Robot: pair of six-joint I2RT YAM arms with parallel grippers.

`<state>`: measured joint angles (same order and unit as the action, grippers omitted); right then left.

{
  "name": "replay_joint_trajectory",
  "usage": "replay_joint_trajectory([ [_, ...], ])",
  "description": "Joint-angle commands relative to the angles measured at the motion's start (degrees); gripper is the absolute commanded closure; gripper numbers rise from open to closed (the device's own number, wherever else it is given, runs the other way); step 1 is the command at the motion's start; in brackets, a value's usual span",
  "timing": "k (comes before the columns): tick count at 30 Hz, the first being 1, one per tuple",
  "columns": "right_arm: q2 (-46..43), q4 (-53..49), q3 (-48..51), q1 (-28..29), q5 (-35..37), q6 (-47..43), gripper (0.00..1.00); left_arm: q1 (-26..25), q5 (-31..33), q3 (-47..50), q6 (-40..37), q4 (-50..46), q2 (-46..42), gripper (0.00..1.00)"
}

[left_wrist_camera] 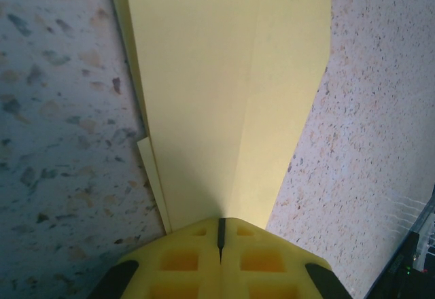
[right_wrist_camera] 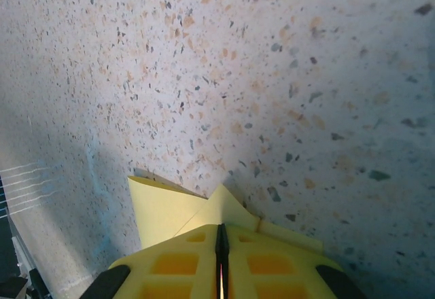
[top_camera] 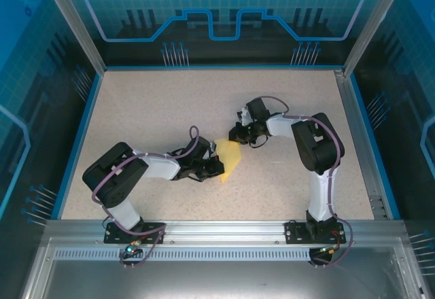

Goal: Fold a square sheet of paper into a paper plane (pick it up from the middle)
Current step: Fourth fold the wing at the center of the table.

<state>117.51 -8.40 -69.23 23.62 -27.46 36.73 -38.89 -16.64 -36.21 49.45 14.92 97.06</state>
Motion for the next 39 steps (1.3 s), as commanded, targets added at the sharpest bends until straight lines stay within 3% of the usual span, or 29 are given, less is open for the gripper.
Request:
replay_joint_trajectory([
  [1, 2.4, -1.2, -2.5, -1.5, 3.2, -1.9, 0.89, -1.1, 4.1, 3.8, -1.2, -14.6, 4.0, 0.98],
  [14, 4.2, -5.1, -7.7, -3.2, 2.9, -2.6, 0.88, -1.3, 4.7, 3.9, -2.3, -15.6, 4.0, 0.99],
  [22, -5.4, -4.8, -3.6, -3.0, 1.3, -3.2, 0.85, -1.3, 5.2, 3.2, -5.2, -18.7, 2.8, 0.99],
  [30, -11.4, -1.2, 5.3, 2.6, -1.6, -2.4, 0.85, -1.3, 4.8, 1.8, -4.8, -17.9, 2.9, 0.99],
  [39, -6.5, 1.9, 8.9, 6.5, -0.2, -0.8, 0.87, -1.3, 4.5, 1.5, -4.5, -17.4, 3.2, 0.99],
])
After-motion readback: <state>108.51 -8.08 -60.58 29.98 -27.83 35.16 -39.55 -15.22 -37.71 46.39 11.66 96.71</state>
